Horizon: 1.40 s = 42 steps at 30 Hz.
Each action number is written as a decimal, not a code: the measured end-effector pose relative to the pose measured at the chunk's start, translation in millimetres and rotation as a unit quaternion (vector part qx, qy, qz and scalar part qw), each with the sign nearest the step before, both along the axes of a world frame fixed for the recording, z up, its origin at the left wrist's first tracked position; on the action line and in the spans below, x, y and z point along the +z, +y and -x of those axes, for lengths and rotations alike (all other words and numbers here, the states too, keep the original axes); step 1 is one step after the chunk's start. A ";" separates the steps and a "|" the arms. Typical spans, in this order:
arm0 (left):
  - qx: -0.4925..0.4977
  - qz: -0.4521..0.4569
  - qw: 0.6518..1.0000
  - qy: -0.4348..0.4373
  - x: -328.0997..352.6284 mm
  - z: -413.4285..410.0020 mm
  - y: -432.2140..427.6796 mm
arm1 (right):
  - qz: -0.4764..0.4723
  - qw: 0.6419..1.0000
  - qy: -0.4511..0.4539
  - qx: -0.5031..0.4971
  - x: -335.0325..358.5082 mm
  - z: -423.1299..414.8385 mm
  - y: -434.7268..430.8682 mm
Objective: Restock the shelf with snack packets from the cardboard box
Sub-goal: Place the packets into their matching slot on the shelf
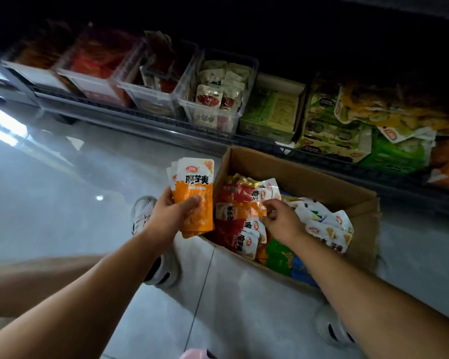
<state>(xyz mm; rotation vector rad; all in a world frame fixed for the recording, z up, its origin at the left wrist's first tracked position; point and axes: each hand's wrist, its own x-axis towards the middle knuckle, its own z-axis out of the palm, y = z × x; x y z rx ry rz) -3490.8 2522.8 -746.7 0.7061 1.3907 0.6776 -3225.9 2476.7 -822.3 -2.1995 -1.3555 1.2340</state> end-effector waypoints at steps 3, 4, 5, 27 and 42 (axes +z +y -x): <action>-0.012 0.006 1.000 -0.008 -4.7 -0.2 2.9 | 0.004 0.999 -0.021 -0.030 -9.8 6.5 5.5; -0.015 0.007 1.000 -0.008 -5.8 0.4 4.1 | 0.007 0.999 -0.022 -0.043 -10.9 7.6 8.0; -0.017 0.007 1.000 -0.008 -6.0 0.3 5.0 | 0.013 0.998 -0.020 -0.052 -12.1 8.1 9.8; -0.061 0.012 0.998 -0.016 16.1 -60.4 -4.5 | -0.048 0.827 0.432 -0.355 88.3 -41.8 -12.4; -0.082 0.016 0.996 0.004 19.8 -73.8 -16.0 | -0.037 0.763 0.478 -0.434 106.6 -45.4 -24.9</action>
